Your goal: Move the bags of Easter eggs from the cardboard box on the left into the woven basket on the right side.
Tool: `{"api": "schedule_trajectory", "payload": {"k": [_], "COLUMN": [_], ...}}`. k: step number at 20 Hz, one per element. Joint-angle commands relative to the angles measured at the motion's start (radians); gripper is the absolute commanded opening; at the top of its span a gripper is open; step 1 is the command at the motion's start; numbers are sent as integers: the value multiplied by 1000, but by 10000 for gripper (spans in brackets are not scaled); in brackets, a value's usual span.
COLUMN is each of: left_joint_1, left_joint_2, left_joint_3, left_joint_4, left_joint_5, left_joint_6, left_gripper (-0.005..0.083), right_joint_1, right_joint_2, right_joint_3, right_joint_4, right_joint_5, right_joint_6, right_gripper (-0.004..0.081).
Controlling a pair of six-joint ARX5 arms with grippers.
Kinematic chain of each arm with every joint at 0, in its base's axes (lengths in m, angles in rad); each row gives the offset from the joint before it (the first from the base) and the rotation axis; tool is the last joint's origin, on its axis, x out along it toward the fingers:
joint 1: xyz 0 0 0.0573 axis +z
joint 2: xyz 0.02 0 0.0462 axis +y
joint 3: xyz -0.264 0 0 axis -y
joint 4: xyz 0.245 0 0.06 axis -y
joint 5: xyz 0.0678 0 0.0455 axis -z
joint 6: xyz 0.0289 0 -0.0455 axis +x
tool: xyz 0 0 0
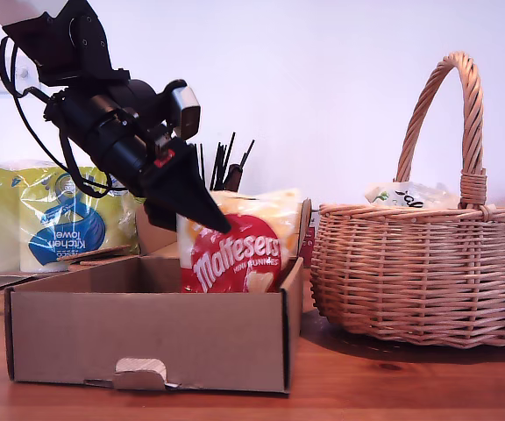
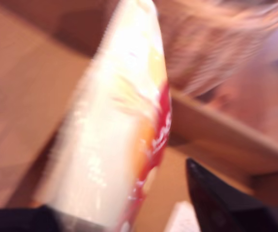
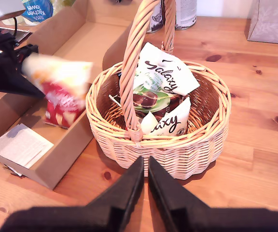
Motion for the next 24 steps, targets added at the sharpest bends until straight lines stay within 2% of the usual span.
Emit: {"api": "schedule_trajectory", "payload": {"k": [1, 4, 8, 11, 13, 15, 18, 22, 24], "left_joint_1": [-19, -65, -132, -149, -149, -137, -118, -98, -96], "left_joint_2": [11, 38, 95, 123, 122, 108, 68, -29, -81], "left_joint_3": [-10, -10, -10, -10, -10, -7, -4, -3, -3], "left_joint_4": [3, 41, 107, 128, 135, 134, 111, 72, 96], "left_joint_5": [20, -58, -217, -293, -289, -282, -283, -281, -192], "left_joint_6": [1, 0, 2, 0, -7, -6, -6, -16, -80], "left_gripper": [327, 477, 471, 301, 153, 58, 9, 1, 1], "right_joint_1": [3, 3, 3, 3, 3, 3, 3, 3, 3], "right_joint_2": [-2, -2, -2, -2, -2, -2, -2, -2, -2], "right_joint_3": [-8, -8, -8, -8, -8, -8, -8, -8, -8], "right_joint_4": [8, 8, 7, 7, 7, 7, 7, 8, 8], "right_joint_5": [0, -1, -1, -1, -1, -1, -1, -1, -1], "right_joint_6": [0, 1, 1, 1, 1, 1, 0, 0, 1], "right_gripper": [-13, -13, -13, -13, -13, -13, -13, -12, -13]}}
